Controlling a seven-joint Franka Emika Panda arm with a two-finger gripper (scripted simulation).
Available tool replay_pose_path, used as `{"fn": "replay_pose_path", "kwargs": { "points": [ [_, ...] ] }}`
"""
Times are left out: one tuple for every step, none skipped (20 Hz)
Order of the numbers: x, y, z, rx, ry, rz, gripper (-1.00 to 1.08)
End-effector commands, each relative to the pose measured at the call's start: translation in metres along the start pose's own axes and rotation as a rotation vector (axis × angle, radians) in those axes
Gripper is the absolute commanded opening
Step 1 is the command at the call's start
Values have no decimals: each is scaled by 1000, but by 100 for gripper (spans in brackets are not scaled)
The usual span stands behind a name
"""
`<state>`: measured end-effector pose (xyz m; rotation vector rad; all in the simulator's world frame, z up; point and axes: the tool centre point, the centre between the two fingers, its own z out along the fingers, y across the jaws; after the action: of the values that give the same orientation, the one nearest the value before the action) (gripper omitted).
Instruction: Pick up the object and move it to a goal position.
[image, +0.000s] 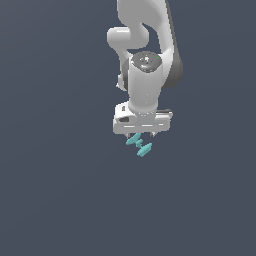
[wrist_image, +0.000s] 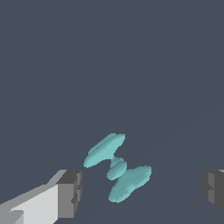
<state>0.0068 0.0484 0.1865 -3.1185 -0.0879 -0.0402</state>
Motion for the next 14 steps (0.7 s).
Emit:
{"fn": "replay_pose_path", "kwargs": {
  "points": [
    [0, 0, 0, 0, 0, 0, 100],
    [0, 0, 0, -1, 0, 0, 100],
    [0, 2, 0, -2, -1, -1, 100],
    [0, 4, 0, -5, -2, -3, 100],
    [0, 8, 1, -8, -4, -5, 100],
    [0, 12, 1, -12, -6, -7, 100],
    [0, 17, 1, -17, -8, -10, 100],
    [-1, 20, 1, -21, -10, -13, 100],
    [-1, 23, 2, -24, -11, -15, 100],
    [-1, 25, 2, -25, -12, -16, 100],
    [-1, 26, 2, -26, -12, -17, 100],
    [-1, 26, 2, -26, -12, -17, 100],
    [-1, 25, 2, -25, -12, -16, 100],
    [-1, 24, 2, -25, -12, -15, 100]
  ]
}}
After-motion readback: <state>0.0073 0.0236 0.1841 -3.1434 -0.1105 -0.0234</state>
